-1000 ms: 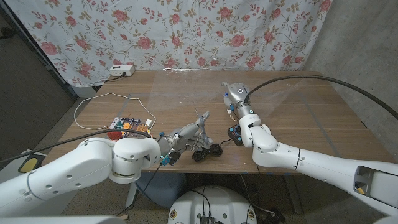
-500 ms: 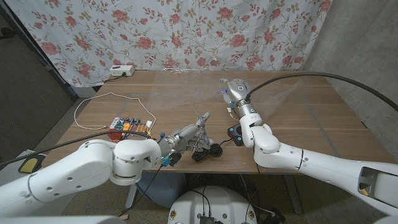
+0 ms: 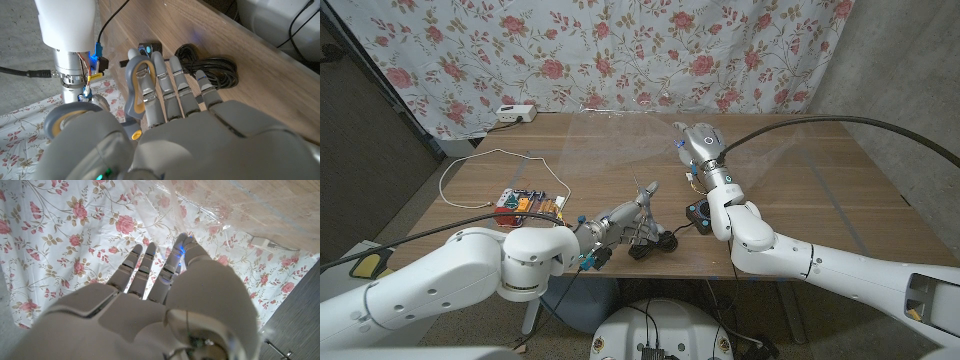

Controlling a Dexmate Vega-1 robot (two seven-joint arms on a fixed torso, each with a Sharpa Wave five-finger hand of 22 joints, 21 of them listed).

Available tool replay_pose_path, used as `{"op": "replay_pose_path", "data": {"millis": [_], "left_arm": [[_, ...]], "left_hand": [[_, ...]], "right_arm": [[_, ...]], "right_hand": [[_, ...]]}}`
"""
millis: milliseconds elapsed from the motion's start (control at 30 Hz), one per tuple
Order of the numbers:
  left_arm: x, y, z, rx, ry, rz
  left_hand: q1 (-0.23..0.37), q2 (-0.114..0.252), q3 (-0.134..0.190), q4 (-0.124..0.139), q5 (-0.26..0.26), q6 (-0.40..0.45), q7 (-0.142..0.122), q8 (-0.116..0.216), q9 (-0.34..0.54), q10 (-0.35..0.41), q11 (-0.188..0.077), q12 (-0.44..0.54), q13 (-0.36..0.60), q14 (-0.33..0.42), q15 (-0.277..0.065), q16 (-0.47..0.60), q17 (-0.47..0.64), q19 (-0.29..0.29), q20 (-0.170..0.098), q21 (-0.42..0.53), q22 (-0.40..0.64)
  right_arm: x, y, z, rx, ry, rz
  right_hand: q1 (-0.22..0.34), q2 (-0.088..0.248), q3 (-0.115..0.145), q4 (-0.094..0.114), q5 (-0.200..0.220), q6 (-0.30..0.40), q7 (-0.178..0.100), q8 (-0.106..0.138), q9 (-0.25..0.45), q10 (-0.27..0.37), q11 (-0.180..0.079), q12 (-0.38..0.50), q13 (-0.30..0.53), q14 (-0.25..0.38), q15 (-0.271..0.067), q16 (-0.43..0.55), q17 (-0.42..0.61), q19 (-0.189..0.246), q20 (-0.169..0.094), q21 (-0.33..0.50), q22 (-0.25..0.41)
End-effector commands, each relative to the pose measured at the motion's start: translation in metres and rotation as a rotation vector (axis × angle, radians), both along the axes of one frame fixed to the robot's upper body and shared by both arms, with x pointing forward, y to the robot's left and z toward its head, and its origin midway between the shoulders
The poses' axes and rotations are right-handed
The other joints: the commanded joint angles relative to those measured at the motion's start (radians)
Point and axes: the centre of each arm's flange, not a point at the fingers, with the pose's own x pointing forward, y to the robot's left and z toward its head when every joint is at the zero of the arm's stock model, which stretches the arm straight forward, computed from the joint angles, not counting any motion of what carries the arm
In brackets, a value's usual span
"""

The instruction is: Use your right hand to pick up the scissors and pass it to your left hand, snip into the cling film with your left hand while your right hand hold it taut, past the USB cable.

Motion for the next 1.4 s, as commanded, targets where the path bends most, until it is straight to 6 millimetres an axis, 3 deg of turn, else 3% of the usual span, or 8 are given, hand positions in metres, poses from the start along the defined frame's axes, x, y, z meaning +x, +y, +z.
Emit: {"op": "replay_pose_path", "data": {"millis": [33,633,900,1400], "left_arm": [[-0.001,-0.001,-0.001,0.002,0.001,-0.005],[0.006,-0.003,0.010,0.031,-0.022,-0.031],[0.010,-0.003,0.012,0.024,-0.015,-0.055],[0.007,-0.003,0.018,0.018,-0.047,-0.089]], "left_hand": [[0.003,0.008,-0.010,0.003,0.003,-0.013,0.020,-0.002,0.002,0.015,-0.009,0.006,0.003,0.008,-0.003,0.006,0.000,0.010,0.002,-0.007,0.002],[0.007,0.009,-0.015,0.002,0.003,-0.013,0.018,-0.007,0.006,0.014,-0.008,0.007,0.002,0.011,-0.003,0.008,0.000,0.010,0.002,-0.007,0.002],[0.009,0.009,-0.017,0.002,0.003,-0.013,0.019,-0.010,0.007,0.011,-0.011,0.008,0.003,0.011,-0.003,0.008,0.000,0.011,0.002,-0.007,0.002],[0.014,0.012,-0.018,0.002,0.002,-0.012,0.018,-0.015,0.009,0.009,-0.008,0.009,0.003,0.007,-0.003,0.007,0.000,0.008,0.003,-0.008,0.002]], "right_arm": [[-0.007,-0.002,0.000,0.010,-0.020,0.007],[-0.011,-0.005,-0.003,0.023,-0.037,0.007],[-0.015,-0.011,-0.005,0.046,-0.045,0.009],[-0.018,-0.012,-0.009,0.049,-0.053,0.017]], "right_hand": [[0.012,0.003,0.001,0.002,0.005,0.008,0.001,-0.002,0.001,0.000,-0.001,0.007,0.002,0.000,-0.174,0.004,0.002,0.006,0.006,-0.002,0.004],[0.015,0.003,-0.002,0.003,0.005,0.008,0.001,-0.006,0.002,0.000,-0.001,0.009,0.006,-0.005,-0.174,0.003,0.004,0.006,0.004,-0.003,0.004],[0.015,0.005,-0.004,0.005,0.005,0.016,-0.016,-0.006,0.002,-0.003,0.000,0.009,0.007,-0.007,-0.173,0.003,0.005,0.005,0.003,-0.004,0.004],[0.017,0.007,-0.007,0.007,0.006,0.023,-0.022,-0.007,0.003,-0.007,0.000,0.008,0.009,-0.008,-0.174,0.003,0.007,0.009,0.002,-0.003,0.004]]}}
